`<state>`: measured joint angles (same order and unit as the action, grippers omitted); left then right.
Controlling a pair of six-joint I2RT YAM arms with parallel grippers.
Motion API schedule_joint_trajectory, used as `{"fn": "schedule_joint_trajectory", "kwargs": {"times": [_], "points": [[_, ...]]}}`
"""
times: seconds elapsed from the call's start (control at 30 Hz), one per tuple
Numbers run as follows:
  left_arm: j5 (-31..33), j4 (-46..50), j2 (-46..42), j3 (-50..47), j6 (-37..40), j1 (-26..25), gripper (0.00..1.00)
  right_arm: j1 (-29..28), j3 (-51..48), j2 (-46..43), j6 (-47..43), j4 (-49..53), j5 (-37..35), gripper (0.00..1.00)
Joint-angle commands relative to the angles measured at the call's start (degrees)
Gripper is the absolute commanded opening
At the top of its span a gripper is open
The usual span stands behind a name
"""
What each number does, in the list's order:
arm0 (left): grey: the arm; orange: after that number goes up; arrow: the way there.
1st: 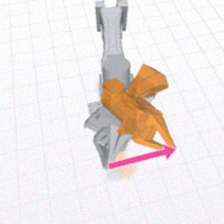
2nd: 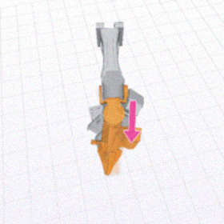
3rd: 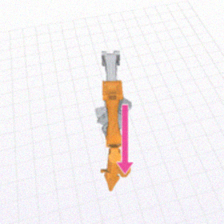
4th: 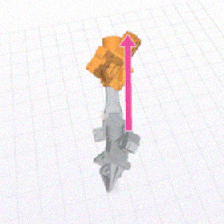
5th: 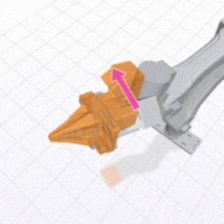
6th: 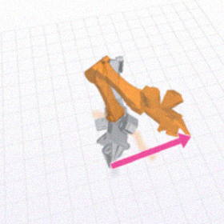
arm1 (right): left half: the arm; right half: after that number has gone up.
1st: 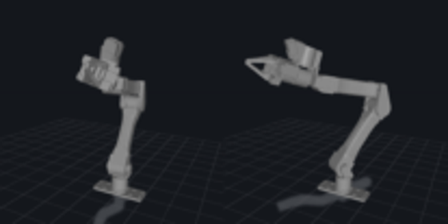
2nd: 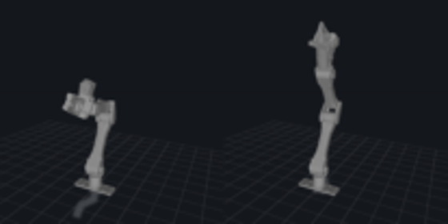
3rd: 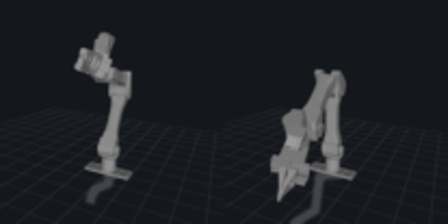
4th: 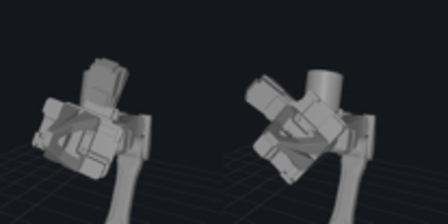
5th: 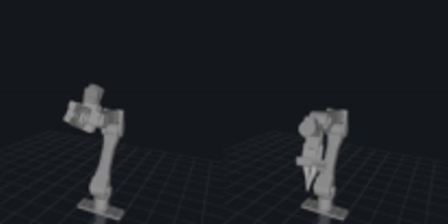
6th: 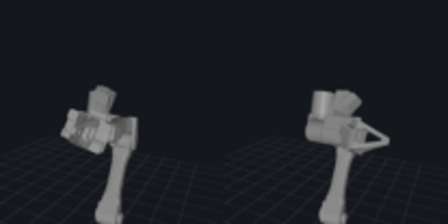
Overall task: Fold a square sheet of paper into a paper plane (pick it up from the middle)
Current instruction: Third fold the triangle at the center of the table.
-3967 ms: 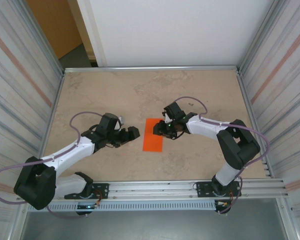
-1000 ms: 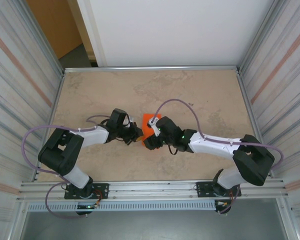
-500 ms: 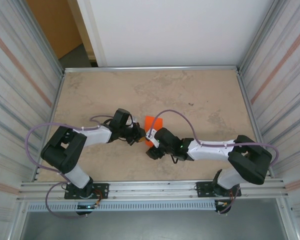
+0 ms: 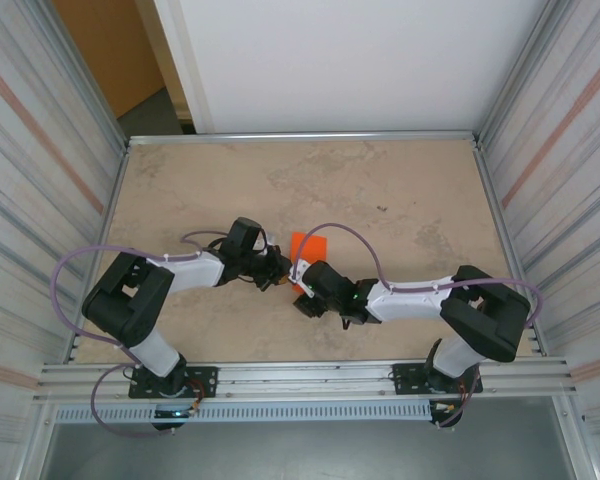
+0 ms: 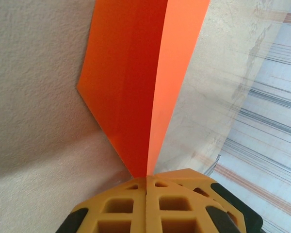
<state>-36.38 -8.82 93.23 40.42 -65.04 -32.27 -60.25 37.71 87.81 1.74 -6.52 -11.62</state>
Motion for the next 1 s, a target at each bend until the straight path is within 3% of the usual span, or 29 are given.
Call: {"fn": "schedule_joint_trajectory", "kwargs": {"times": [0.0, 0.23, 0.57, 0.73, 0.97], "points": [[-0.4, 0.54, 0.02, 0.98, -0.62, -0.12, 0.0, 0.62, -0.19, -2.85, -0.56, -2.25, -1.68, 0.51], [-0.33, 0.3, 0.2, 0.8, -0.8, -0.25, 0.02, 1.71, -1.33, -4.99, -0.21, -2.7, 2.58, 0.4], [0.17, -0.24, -1.39, 0.45, -1.59, -0.42, 0.05, 3.23, -0.75, -3.3, 1.04, -2.13, 7.56, 0.13], [2.09, 1.95, -4.44, 0.11, 0.05, 1.17, 0.17, 5.99, -2.06, -5.0, 2.35, -2.62, 13.98, 0.0], [5.64, 5.55, -9.76, 0.66, 5.94, 4.59, 0.31, 11.13, -3.34, -7.37, 5.61, -1.9, 27.57, 0.0]]}}
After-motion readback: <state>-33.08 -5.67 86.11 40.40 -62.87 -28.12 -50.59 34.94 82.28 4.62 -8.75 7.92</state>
